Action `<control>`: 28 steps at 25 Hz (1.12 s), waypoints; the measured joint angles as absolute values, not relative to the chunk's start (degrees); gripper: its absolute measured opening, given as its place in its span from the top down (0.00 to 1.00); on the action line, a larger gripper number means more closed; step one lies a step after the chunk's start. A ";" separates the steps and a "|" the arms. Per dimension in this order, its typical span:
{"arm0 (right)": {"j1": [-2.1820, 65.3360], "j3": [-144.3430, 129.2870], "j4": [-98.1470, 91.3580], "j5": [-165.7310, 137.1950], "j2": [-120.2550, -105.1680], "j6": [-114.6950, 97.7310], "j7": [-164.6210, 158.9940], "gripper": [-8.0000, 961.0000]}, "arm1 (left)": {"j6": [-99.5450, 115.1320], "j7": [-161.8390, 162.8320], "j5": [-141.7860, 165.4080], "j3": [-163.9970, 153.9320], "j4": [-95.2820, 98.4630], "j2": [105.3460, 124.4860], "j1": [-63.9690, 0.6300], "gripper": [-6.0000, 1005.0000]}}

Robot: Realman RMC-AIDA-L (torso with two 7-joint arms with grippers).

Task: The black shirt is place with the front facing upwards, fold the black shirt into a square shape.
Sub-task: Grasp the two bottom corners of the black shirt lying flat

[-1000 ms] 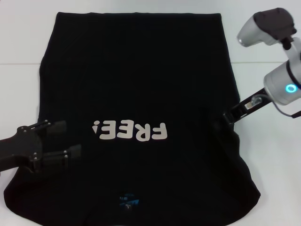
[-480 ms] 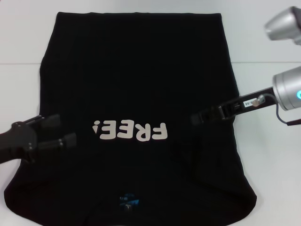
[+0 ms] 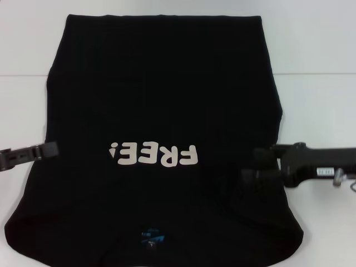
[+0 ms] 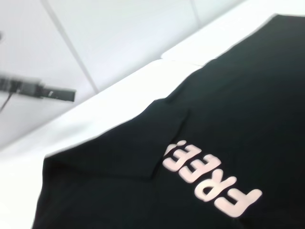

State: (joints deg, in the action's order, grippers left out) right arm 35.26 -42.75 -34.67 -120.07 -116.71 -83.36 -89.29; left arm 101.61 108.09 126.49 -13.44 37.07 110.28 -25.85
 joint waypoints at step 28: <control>32.63 -42.27 -31.76 -116.24 -119.75 -79.27 -68.96 0.14 | 100.66 133.74 152.95 -35.12 56.78 110.87 -31.25 0.13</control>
State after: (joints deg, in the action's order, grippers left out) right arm 32.63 -42.27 -31.76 -116.24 -119.75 -79.27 -68.96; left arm 100.66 133.74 152.95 -35.12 56.78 110.87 -31.25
